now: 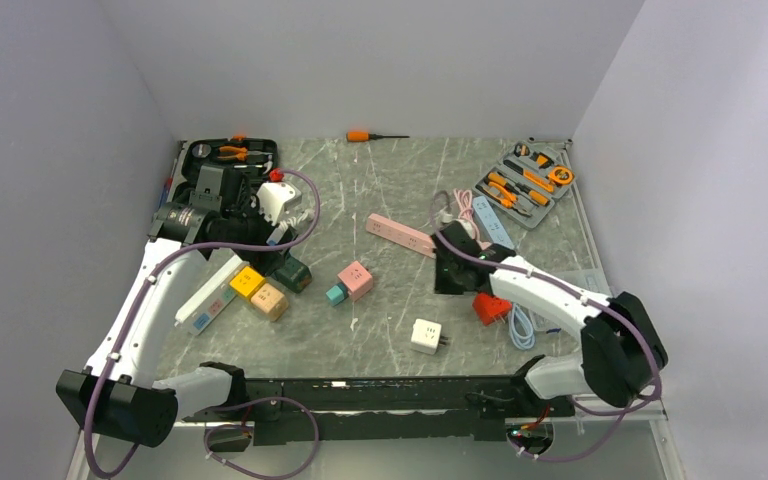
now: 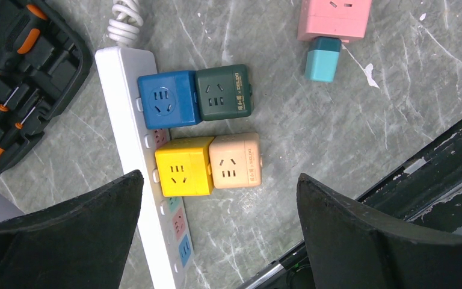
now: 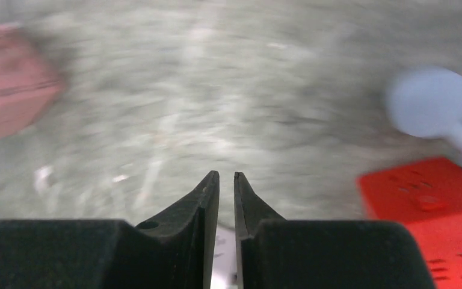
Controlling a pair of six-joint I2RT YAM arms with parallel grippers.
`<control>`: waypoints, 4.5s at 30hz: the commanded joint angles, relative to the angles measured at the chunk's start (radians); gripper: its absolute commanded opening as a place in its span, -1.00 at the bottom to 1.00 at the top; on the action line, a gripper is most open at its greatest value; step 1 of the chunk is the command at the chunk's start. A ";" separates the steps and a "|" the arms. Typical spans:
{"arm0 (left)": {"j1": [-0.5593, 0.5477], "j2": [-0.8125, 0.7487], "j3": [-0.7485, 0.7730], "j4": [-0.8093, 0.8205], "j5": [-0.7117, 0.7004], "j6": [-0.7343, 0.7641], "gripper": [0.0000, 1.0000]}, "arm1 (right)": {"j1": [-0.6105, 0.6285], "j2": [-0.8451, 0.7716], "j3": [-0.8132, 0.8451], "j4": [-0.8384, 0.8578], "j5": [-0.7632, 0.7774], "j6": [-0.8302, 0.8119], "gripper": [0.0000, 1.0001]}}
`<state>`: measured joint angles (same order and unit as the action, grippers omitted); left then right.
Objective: Pull the plug off the socket
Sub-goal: Move the plug to the center of the board, then remove the plug from the socket.
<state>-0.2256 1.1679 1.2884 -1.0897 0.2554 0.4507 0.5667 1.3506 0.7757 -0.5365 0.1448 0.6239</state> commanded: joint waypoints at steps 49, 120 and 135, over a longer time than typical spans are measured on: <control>0.006 0.082 -0.078 0.064 0.100 0.033 0.99 | 0.204 0.141 0.348 0.143 -0.077 -0.226 0.59; -0.367 0.083 -0.271 0.517 0.122 -0.003 0.58 | 0.208 0.214 0.386 0.461 -0.348 -0.058 -0.94; -0.394 0.135 -0.244 0.502 0.053 -0.018 -1.00 | 0.236 0.194 0.358 0.435 -0.310 -0.066 -0.48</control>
<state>-0.6182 1.3190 1.0164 -0.6044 0.3420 0.4316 0.7914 1.6081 1.1404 -0.1471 -0.1394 0.5549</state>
